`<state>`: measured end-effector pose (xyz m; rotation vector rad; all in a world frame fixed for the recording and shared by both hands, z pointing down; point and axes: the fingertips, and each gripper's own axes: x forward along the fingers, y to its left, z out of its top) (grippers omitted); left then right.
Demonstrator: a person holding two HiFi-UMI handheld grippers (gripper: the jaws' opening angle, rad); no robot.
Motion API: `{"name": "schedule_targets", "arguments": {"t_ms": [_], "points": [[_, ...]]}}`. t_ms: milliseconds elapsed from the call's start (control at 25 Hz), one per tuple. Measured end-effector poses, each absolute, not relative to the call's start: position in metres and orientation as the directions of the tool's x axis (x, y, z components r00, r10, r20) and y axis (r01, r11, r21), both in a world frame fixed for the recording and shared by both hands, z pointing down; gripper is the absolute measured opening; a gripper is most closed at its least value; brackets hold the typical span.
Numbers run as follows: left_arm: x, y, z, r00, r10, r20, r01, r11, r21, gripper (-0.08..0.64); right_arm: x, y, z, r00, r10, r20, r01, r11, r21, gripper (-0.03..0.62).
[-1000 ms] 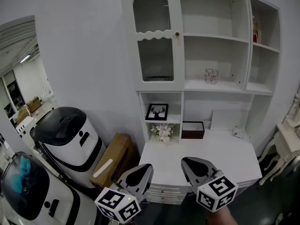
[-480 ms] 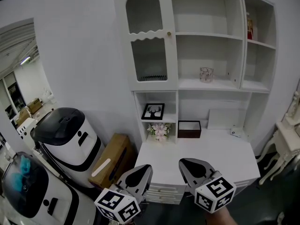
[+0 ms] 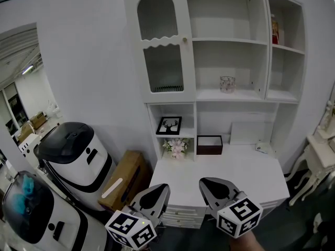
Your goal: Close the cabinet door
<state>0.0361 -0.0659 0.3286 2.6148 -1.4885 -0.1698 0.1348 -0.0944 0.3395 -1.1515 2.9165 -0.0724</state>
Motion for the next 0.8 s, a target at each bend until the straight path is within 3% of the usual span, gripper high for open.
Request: {"name": "schedule_targets", "arguments": {"t_ms": [800], "points": [[0.0353,-0.0617,0.3247,0.511,-0.859,-0.026,-0.848,-0.509,0.146,0.006,0.1329,-0.0914,0.3357,-0.731,-0.682,-0.004,-0.681,0.730,-0.055,0.005]]}}
